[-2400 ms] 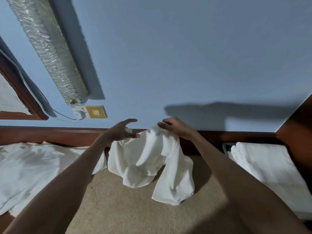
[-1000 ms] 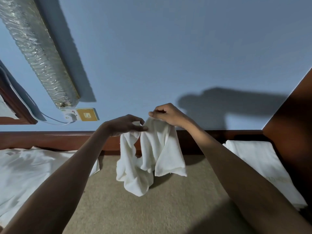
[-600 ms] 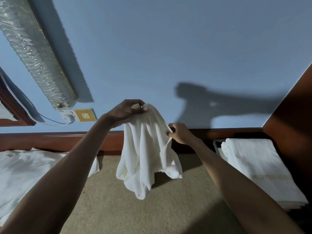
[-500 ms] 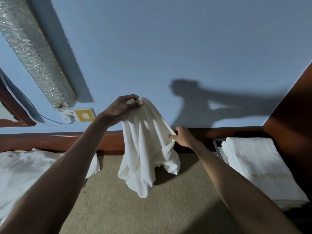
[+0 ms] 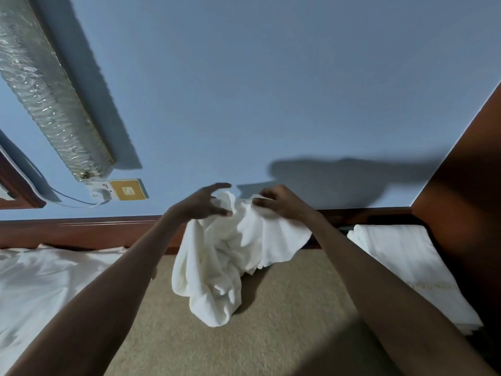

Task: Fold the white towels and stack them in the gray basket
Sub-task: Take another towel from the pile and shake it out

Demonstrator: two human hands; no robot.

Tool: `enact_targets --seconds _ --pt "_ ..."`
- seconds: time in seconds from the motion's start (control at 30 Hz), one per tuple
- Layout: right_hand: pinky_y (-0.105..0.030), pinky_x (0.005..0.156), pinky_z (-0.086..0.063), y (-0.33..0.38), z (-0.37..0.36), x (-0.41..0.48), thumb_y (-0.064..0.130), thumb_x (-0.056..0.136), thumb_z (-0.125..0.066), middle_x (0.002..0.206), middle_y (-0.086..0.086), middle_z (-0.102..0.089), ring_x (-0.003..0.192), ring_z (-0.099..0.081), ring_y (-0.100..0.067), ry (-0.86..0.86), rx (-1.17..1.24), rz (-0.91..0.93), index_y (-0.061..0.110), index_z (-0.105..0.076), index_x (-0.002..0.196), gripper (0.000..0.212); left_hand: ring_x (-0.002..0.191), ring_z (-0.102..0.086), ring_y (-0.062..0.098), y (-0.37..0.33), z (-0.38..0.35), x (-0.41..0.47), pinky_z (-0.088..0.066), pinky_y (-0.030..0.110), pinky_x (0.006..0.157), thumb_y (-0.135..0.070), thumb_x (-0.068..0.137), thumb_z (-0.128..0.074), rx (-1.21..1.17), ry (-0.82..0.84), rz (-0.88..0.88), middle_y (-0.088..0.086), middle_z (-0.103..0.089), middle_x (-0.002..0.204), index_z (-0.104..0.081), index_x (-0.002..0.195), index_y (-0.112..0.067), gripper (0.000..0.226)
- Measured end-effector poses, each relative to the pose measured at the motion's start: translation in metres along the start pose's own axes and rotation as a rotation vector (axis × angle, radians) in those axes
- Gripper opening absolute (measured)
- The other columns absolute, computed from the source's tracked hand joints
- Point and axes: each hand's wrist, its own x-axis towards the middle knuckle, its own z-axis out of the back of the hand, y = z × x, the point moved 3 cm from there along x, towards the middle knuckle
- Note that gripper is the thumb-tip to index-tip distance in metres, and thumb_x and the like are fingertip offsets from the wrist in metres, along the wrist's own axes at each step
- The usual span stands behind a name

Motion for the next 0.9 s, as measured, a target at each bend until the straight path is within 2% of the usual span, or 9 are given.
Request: enact_targets --seconds 0.07,0.1,0.17,0.23,0.4,0.6,0.67,0.77,0.9 --pt "-0.03 0.059 -0.03 0.019 0.003 0.001 0.045 0.095 -0.068 0.061 0.009 -0.047 0.058 -0.041 -0.005 0.04 -0.035 0.05 0.013 -0.058 0.068 0.043 0.111 -0.061 0.01 -0.011 -0.018 0.004 -0.049 0.025 0.088 -0.034 0.08 -0.088 0.003 0.166 -0.025 -0.013 -0.064 0.127 -0.055 0.144 -0.038 0.072" --pt "-0.028 0.058 -0.032 0.025 0.004 0.002 0.047 0.094 -0.068 0.061 0.008 -0.05 0.059 -0.042 -0.004 0.054 -0.052 0.057 0.017 -0.061 0.069 0.04 0.101 -0.063 0.006 -0.014 -0.023 0.005 -0.048 0.024 0.085 -0.036 0.083 -0.086 -0.008 0.207 -0.028 -0.015 -0.069 0.113 -0.065 0.134 -0.035 0.055" --pt "-0.027 0.06 -0.035 0.03 0.007 0.001 0.05 0.092 -0.07 0.067 0.003 -0.059 0.062 -0.048 -0.004 0.07 -0.061 0.042 0.019 -0.068 0.074 0.035 0.078 -0.058 0.008 -0.022 -0.024 0.007 -0.042 0.026 0.075 -0.038 0.088 -0.08 -0.021 0.203 -0.06 -0.01 -0.067 0.083 -0.077 0.1 -0.021 0.021" --pt "-0.029 0.062 -0.037 0.026 0.014 -0.001 0.052 0.087 -0.074 0.07 0.004 -0.062 0.063 -0.051 -0.005 0.067 -0.049 0.008 0.019 -0.071 0.077 0.034 0.071 -0.052 0.011 -0.026 -0.016 0.006 -0.039 0.026 0.07 -0.036 0.091 -0.078 -0.047 0.162 -0.099 -0.004 -0.06 0.074 -0.073 0.083 -0.015 0.023" --pt "-0.019 0.06 -0.039 -0.006 0.027 -0.021 0.04 0.087 -0.079 0.061 0.016 -0.062 0.057 -0.054 0.003 0.179 -0.054 -0.148 0.021 -0.073 0.076 0.023 0.077 -0.063 0.014 -0.015 0.008 0.002 -0.049 0.025 0.072 -0.035 0.091 -0.077 -0.212 0.045 -0.067 0.013 -0.069 0.087 -0.073 0.093 -0.002 0.033" --pt "-0.025 0.081 -0.051 -0.015 0.021 -0.015 0.028 0.09 -0.078 0.105 -0.001 -0.071 0.091 -0.067 -0.011 0.104 0.208 -0.157 0.015 -0.072 0.115 0.029 0.1 -0.07 0.011 -0.003 0.001 -0.001 -0.054 0.018 0.076 -0.031 0.096 -0.073 -0.234 0.051 0.018 0.001 -0.074 0.114 -0.076 0.113 -0.024 0.019" --pt "-0.023 0.073 -0.049 -0.007 0.012 -0.009 0.03 0.092 -0.075 0.111 0.001 -0.064 0.089 -0.065 -0.009 0.064 0.265 -0.197 0.02 -0.065 0.124 0.036 0.106 -0.067 0.015 -0.002 -0.003 -0.003 -0.053 0.025 0.084 -0.029 0.1 -0.067 -0.216 0.045 0.024 0.001 -0.071 0.117 -0.073 0.115 -0.029 0.017" --pt "-0.019 0.058 -0.049 0.003 -0.01 0.003 0.014 0.101 -0.062 0.089 -0.003 -0.061 0.065 -0.063 -0.005 0.031 0.435 -0.27 0.012 -0.067 0.116 0.016 0.089 -0.063 0.025 0.0 -0.007 -0.01 -0.053 0.034 0.079 -0.015 0.102 -0.06 -0.217 -0.018 0.001 0.017 -0.07 0.104 -0.069 0.109 -0.025 0.016" --pt "-0.024 0.065 -0.059 0.015 -0.038 0.014 -0.002 0.103 -0.048 0.088 -0.015 -0.064 0.067 -0.071 -0.016 -0.04 0.685 -0.362 0.001 -0.067 0.103 0.019 0.094 -0.072 0.029 0.0 -0.008 -0.025 -0.061 0.045 0.091 0.008 0.095 -0.058 -0.22 -0.145 -0.063 0.009 -0.075 0.098 -0.074 0.094 -0.009 0.023"
